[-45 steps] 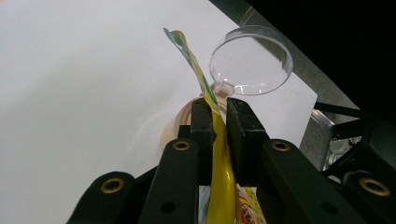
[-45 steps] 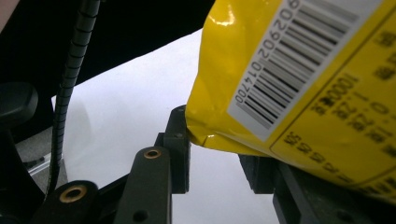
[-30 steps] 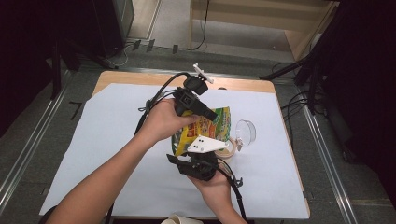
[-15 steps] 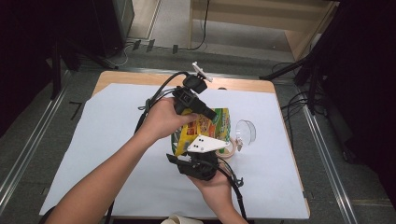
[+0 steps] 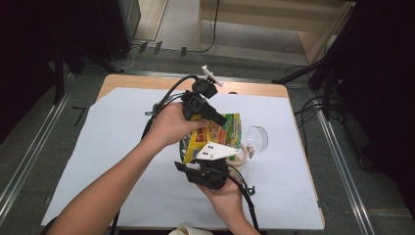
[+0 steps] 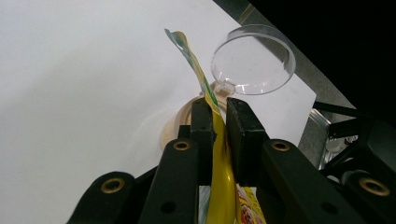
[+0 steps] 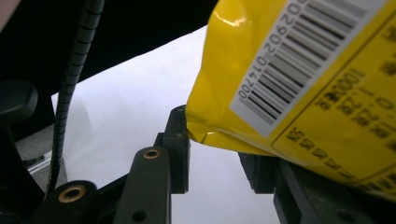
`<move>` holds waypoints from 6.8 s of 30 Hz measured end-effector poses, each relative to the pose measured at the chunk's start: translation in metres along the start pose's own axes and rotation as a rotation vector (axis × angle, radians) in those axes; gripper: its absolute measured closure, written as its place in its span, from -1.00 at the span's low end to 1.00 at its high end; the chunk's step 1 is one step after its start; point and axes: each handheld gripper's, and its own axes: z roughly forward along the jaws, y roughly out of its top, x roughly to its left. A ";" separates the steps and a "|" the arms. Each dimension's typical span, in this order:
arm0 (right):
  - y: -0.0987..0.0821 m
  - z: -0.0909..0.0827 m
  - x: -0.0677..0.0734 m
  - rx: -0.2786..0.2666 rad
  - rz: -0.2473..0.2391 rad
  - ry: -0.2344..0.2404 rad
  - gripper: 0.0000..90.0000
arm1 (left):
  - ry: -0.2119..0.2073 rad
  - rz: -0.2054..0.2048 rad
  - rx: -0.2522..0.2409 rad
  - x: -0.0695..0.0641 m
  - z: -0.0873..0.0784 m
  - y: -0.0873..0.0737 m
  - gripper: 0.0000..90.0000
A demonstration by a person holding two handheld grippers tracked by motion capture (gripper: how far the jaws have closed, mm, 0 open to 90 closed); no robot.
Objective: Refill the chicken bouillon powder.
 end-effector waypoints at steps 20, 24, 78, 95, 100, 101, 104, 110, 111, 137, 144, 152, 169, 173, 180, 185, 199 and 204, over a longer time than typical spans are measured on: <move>0.003 -0.003 0.003 0.005 -0.010 -0.013 0.50 | 0.006 -0.018 0.002 0.004 0.000 0.000 0.84; 0.003 -0.002 0.003 0.003 -0.016 -0.023 0.48 | 0.013 -0.016 0.005 0.004 0.000 0.000 0.84; 0.003 -0.005 0.003 -0.014 0.001 -0.001 0.51 | 0.011 -0.002 0.002 -0.002 -0.002 0.002 0.83; 0.001 -0.003 0.004 -0.029 0.020 0.014 0.56 | 0.034 0.019 0.028 -0.010 -0.002 0.004 0.87; 0.001 -0.003 0.004 -0.030 0.017 0.014 0.56 | 0.033 0.018 0.028 -0.010 -0.001 0.004 0.87; 0.001 -0.003 0.004 -0.030 0.017 0.014 0.56 | 0.032 0.017 0.027 -0.010 -0.001 0.004 0.87; 0.002 -0.004 0.004 -0.025 0.013 0.009 0.56 | 0.030 0.013 0.022 -0.009 -0.002 0.005 0.87; 0.005 -0.005 0.005 -0.024 -0.003 -0.002 0.56 | 0.025 0.009 0.019 -0.008 -0.004 0.006 0.86; 0.005 -0.005 0.005 -0.026 -0.005 -0.004 0.56 | 0.025 0.009 0.025 -0.008 -0.003 0.006 0.86; -0.009 0.007 0.009 0.013 -0.039 0.008 0.31 | -0.036 -0.036 0.009 0.011 -0.004 -0.022 0.82; -0.017 0.013 0.010 0.025 -0.058 0.024 0.27 | -0.081 -0.045 0.009 0.020 -0.004 -0.034 0.84; -0.026 0.019 0.009 0.047 -0.055 0.029 0.24 | -0.111 -0.036 0.024 0.023 0.000 -0.045 0.87; -0.050 0.029 0.000 0.152 -0.079 -0.026 0.21 | -0.164 -0.005 0.023 0.030 0.013 -0.066 0.90; -0.052 0.031 -0.001 0.162 -0.077 -0.016 0.18 | -0.164 0.017 0.024 0.031 0.010 -0.069 0.90; -0.053 0.033 -0.003 0.178 -0.093 -0.024 0.17 | -0.184 -0.001 0.005 0.037 0.006 -0.080 0.96; -0.054 0.034 -0.001 0.185 -0.099 -0.022 0.14 | -0.205 -0.010 -0.003 0.044 0.001 -0.088 0.97; -0.056 0.034 -0.008 0.213 -0.102 -0.072 0.09 | -0.225 0.005 -0.019 0.052 0.000 -0.099 0.93; -0.059 0.035 -0.011 0.211 -0.089 -0.070 0.09 | -0.224 0.019 -0.028 0.050 0.003 -0.098 0.95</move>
